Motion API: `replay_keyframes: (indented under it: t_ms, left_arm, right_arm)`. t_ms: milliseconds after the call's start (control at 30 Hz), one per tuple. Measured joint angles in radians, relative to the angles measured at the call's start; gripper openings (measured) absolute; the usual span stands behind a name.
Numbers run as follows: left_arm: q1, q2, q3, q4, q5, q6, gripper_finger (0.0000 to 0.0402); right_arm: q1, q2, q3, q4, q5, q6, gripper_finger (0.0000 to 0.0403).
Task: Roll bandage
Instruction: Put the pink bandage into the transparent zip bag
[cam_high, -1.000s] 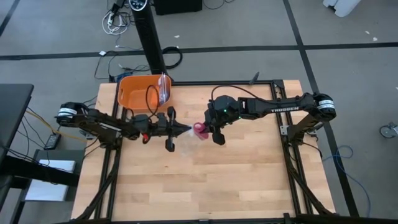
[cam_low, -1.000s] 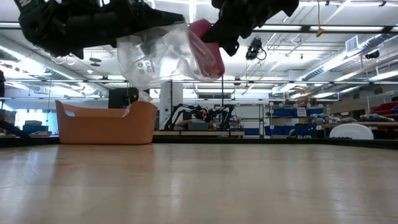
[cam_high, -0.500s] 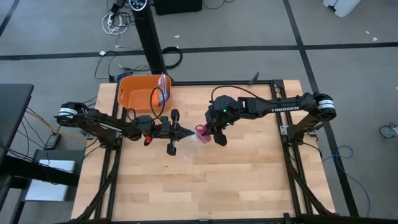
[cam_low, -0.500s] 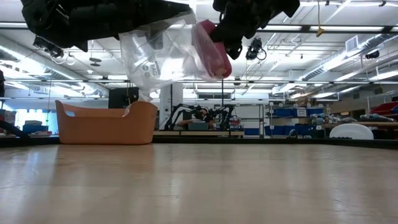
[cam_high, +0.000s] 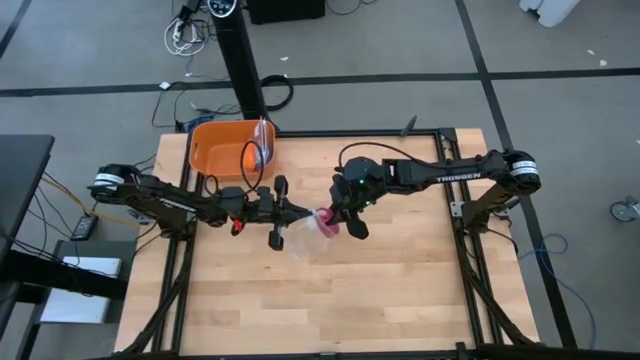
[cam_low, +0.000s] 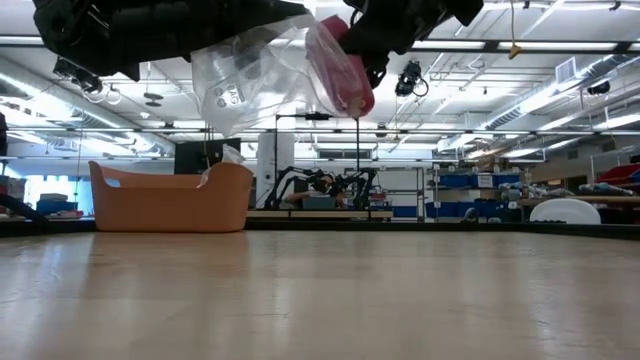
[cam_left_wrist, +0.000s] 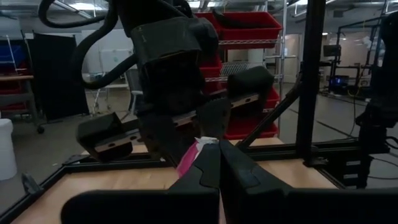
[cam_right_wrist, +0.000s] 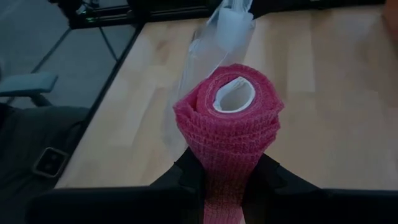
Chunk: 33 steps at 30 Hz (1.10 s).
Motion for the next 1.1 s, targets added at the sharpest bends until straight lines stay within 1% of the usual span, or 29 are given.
replay_keyframes:
  t_ms: [233,467,733,867,967,1100]
  left_arm:
    - [0.0,0.0,0.0,-0.028,0.006,-0.006,0.0001]
    - [0.001,0.0,0.002,-0.064,-0.009,-0.012,0.0001]
    - [0.001,-0.001,0.002,-0.093,-0.031,-0.014,0.0001]
    - [-0.003,-0.001,0.005,-0.073,-0.038,-0.014,0.0001]
    - [-0.005,0.0,0.042,-0.123,-0.033,-0.008,0.0001]
    - [-0.005,0.0,0.11,-0.274,-0.056,0.016,0.0001]
  right_arm:
    - [0.001,0.0,0.001,-0.048,-0.069,0.019,0.0062]
    - [0.008,-0.007,0.0,-0.054,-0.076,0.018,0.006]
    - [0.019,-0.008,-0.001,-0.058,-0.068,0.025,0.006]
    - [0.019,-0.007,-0.001,-0.066,-0.023,0.031,0.0061]
    - [0.02,-0.007,-0.001,-0.066,-0.032,0.031,0.0061]
    - [0.023,-0.007,0.0,-0.099,-0.049,0.049,0.0062]
